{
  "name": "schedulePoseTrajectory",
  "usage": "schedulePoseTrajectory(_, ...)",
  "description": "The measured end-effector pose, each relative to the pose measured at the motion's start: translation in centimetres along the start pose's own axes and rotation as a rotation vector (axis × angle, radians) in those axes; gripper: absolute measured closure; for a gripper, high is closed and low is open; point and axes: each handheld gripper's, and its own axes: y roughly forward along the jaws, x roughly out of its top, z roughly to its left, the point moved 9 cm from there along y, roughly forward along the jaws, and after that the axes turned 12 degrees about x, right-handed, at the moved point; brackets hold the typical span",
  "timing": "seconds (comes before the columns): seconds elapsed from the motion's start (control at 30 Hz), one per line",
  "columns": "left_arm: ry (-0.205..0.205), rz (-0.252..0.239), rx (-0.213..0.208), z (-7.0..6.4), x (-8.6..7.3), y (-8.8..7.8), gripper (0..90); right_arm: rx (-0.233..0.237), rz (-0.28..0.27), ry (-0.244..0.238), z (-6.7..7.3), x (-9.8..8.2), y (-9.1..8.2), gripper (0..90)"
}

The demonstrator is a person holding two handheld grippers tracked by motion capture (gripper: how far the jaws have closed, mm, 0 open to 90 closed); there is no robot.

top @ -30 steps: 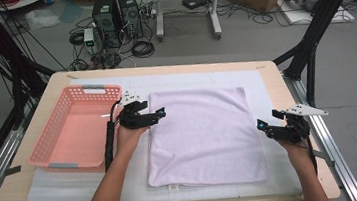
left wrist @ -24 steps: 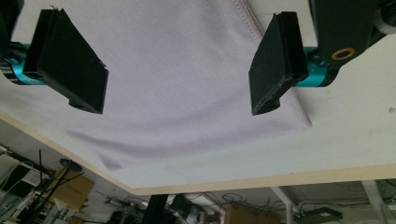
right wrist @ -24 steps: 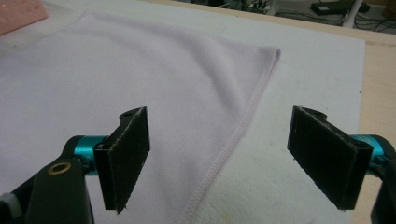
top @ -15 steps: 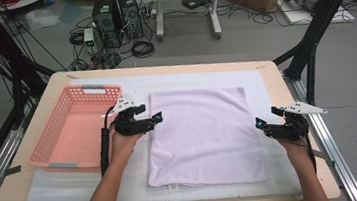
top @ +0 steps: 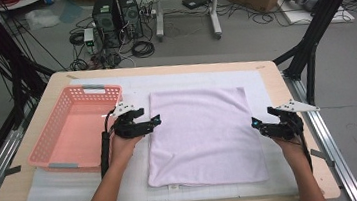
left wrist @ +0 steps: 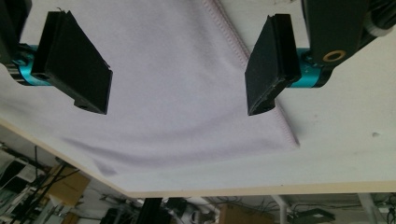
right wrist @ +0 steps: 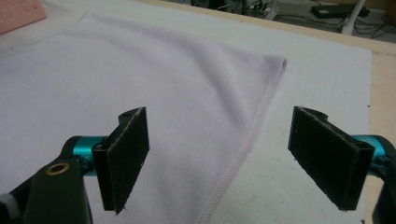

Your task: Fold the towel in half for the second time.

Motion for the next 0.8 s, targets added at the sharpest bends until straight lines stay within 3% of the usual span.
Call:
schedulePoseTrajectory(0.1,-0.018,0.018,-0.029,-0.1,0.3,0.4,23.1,0.015,0.011,0.005,0.0,-0.2,0.3,19.4)
schedulePoseTrajectory(0.33,-0.03,0.072,0.011,0.8,1.1,2.3,20.7,0.031,0.061,0.06,-1.3,-0.5,2.0,19.4)
schedulePoseTrajectory(0.43,0.003,0.106,0.048,1.2,0.5,3.2,27.3,0.022,0.075,0.106,-2.3,-0.3,2.9,19.4)
schedulePoseTrajectory(0.57,-0.025,0.141,0.112,2.6,-0.5,4.4,32.3,0.021,0.095,0.125,-3.2,0.0,4.0,20.6)
schedulePoseTrajectory(0.63,-0.014,0.157,0.147,3.3,-1.0,4.8,34.3,0.028,0.092,0.142,-3.6,0.0,4.6,22.5)
schedulePoseTrajectory(0.77,-0.026,0.164,0.159,3.6,-1.6,5.8,39.4,0.004,0.118,0.172,-4.7,-0.2,5.5,22.5)
schedulePoseTrajectory(0.8,-0.031,0.19,0.175,3.8,-1.8,6.0,40.5,-0.005,0.125,0.172,-4.9,-0.1,5.7,22.4)
